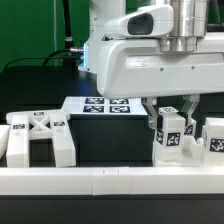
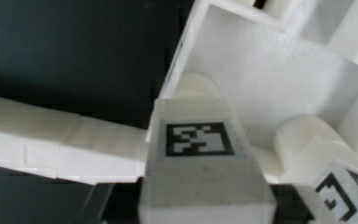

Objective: Assemble chair

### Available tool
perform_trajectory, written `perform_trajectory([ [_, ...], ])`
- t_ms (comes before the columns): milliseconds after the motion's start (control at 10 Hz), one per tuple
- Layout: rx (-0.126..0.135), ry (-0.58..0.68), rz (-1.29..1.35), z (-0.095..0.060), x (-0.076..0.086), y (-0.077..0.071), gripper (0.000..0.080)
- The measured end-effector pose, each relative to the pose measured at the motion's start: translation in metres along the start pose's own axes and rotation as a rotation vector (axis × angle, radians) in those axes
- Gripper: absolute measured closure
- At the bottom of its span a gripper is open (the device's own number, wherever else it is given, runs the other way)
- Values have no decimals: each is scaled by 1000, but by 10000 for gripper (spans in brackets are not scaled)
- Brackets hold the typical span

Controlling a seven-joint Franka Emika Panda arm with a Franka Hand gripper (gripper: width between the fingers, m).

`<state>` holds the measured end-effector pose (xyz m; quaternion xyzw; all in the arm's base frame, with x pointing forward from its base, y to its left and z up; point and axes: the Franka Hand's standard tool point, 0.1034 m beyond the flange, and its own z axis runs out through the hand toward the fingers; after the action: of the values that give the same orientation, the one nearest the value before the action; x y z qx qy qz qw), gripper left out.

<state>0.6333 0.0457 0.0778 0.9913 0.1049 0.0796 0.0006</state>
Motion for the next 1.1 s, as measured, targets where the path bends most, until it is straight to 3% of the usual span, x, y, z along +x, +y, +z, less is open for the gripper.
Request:
perform_trajectory([
  [300, 2, 1, 108, 0, 0, 0, 513],
  [1100, 19, 15, 1081, 1, 0, -4, 512],
])
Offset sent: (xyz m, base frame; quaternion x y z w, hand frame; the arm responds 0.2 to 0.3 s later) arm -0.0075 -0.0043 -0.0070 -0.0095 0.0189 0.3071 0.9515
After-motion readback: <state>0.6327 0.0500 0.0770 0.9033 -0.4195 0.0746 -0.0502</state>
